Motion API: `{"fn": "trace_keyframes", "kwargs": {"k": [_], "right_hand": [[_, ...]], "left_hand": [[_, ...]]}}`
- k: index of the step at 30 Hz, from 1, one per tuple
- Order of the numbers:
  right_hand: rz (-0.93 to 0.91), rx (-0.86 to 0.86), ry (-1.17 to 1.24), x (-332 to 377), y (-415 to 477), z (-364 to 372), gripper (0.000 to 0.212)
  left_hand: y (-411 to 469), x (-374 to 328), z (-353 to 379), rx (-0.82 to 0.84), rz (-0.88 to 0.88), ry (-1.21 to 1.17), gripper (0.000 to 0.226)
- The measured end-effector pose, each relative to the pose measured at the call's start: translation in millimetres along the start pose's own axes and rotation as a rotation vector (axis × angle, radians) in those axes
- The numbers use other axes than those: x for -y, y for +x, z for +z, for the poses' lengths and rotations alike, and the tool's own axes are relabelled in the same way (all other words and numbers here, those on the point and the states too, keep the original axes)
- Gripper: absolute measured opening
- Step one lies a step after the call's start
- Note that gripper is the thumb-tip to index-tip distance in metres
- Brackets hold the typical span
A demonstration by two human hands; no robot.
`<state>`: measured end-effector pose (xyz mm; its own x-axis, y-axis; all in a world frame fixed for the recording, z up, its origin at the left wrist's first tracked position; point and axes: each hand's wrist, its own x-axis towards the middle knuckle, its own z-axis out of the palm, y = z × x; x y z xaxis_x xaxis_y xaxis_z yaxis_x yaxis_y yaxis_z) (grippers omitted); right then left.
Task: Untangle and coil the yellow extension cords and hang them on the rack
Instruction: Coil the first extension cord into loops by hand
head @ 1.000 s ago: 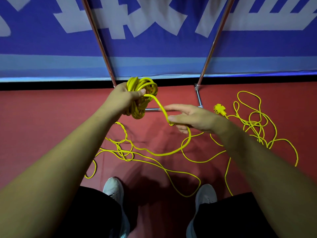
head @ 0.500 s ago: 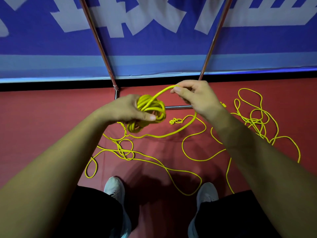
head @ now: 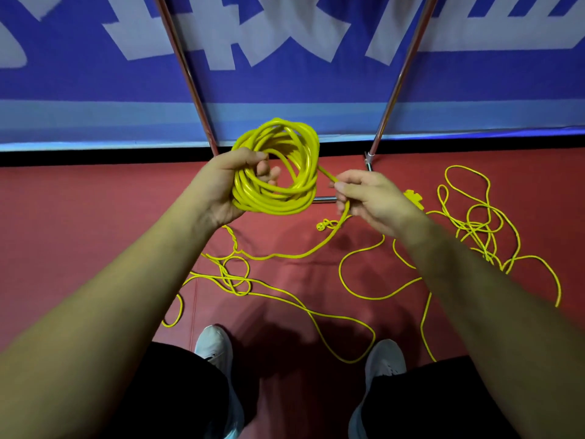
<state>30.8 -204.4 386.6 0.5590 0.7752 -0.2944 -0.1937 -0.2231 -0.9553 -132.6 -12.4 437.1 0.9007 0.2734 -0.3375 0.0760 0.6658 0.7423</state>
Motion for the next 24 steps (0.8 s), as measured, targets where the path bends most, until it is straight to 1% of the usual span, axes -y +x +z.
{"fn": "trace_keyframes", "kwargs": {"k": [4,6,8,11,13,15,18,20,22,24], "right_hand": [[0.164,0.124,0.134,-15.1,-5.1,21.3,0.012],[0.157,0.138,0.114,-21.6,-5.2,29.8,0.013],[0.126,0.118,0.096,-24.0,-3.9,33.2,0.012],[0.181,0.169,0.101,-26.6,-5.2,32.9,0.013],[0.248,0.228,0.097,-31.4,-9.7,37.0,0.02],[0.242,0.231,0.072,-36.5,-13.3,45.2,0.018],[0.193,0.172,-0.012,-40.1,-14.2,52.9,0.015],[0.182,0.17,-0.039,-39.3,-14.6,54.1,0.016],[0.206,0.192,0.006,-39.5,-16.0,55.2,0.014],[0.225,0.212,0.115,-40.3,-18.5,56.9,0.013]], "left_hand": [[2.6,-1.2,4.7,-0.037,0.045,-0.171,0.018],[2.9,-1.3,5.1,-0.047,0.07,-0.203,0.024],[4.1,-2.5,4.3,-0.069,0.12,-0.239,0.028],[5.9,-9.2,-1.3,-0.079,0.195,-0.368,0.018],[7.1,-11.9,-5.2,-0.026,0.199,-0.424,0.006],[8.8,-11.2,-8.5,-0.014,0.218,-0.419,0.003],[9.4,-14.5,-10.2,-0.07,0.276,-0.414,0.008],[6.7,-19.7,-9.8,-0.093,0.316,-0.438,0.007],[3.9,-22.7,-9.6,-0.108,0.348,-0.469,0.006],[3.3,-21.5,-8.7,-0.094,0.37,-0.421,0.006]]}}
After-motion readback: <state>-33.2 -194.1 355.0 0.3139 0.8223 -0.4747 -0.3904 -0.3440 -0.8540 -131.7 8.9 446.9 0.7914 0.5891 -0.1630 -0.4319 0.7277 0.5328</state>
